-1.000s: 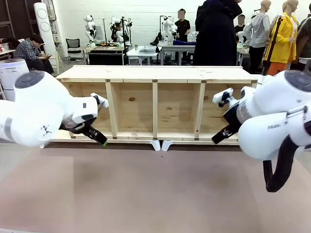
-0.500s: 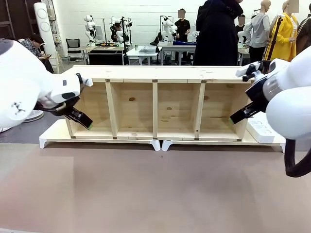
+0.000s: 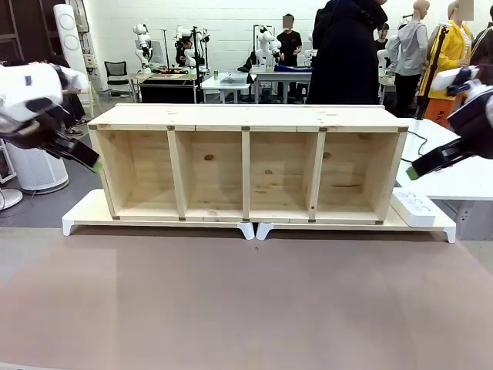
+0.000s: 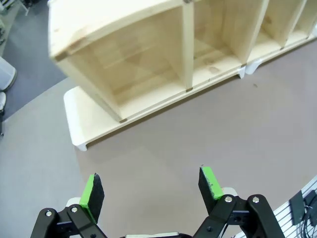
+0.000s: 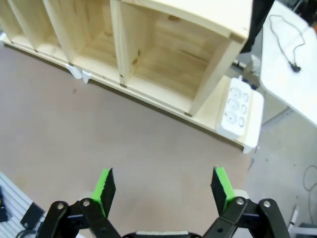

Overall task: Perform cable management.
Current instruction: When the cord part of the Power Cable appears at the lower middle area of the table and stops, grasp the cord part of the Power Cable.

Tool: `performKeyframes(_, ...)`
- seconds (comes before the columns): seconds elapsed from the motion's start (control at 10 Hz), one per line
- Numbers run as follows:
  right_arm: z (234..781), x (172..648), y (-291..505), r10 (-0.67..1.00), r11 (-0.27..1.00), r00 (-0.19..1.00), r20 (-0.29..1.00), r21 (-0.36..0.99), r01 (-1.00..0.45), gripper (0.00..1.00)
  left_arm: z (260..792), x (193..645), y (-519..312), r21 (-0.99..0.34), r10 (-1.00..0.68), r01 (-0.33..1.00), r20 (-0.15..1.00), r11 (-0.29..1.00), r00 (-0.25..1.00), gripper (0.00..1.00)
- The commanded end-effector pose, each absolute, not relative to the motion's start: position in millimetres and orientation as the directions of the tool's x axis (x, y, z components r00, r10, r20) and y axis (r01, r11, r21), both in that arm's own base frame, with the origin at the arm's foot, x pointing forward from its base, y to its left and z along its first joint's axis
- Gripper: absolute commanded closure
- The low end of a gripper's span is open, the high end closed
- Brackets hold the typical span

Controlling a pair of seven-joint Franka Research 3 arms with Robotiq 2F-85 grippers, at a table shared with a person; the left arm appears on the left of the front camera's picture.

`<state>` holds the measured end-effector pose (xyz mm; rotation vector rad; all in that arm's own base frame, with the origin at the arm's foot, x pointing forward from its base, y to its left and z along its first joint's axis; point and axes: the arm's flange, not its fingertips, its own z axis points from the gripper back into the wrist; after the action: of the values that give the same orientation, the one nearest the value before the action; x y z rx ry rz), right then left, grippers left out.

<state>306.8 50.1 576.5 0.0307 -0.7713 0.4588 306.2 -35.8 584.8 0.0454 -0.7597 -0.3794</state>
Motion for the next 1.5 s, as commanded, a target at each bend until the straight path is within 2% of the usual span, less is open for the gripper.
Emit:
performKeyframes(0.0,455,191,27,0.39,0.901,0.608,0.692,-0.15,-0.407,0.0,418,161,-2,0.138,-0.289,0.273,0.7,0.952,0.653,0.0)
performKeyframes(0.4,448,174,25,0.373,0.908,0.615,0.695,-0.137,-0.397,0.0,393,132,6,0.063,-0.216,0.258,0.75,0.964,0.625,0.0)
performKeyframes(0.6,444,175,29,0.381,0.907,0.632,0.675,-0.14,-0.397,0.0,391,128,-1,0.098,-0.246,0.28,0.788,0.955,0.564,0.0)
performKeyframes(0.7,612,240,28,0.374,0.907,0.625,0.685,-0.132,-0.399,0.0,629,235,13,0.078,-0.23,0.259,0.737,0.963,0.635,0.0)
performKeyframes(1.4,612,240,28,0.374,0.907,0.625,0.685,-0.132,-0.399,0.0,629,235,13,0.078,-0.23,0.259,0.737,0.963,0.635,0.0)
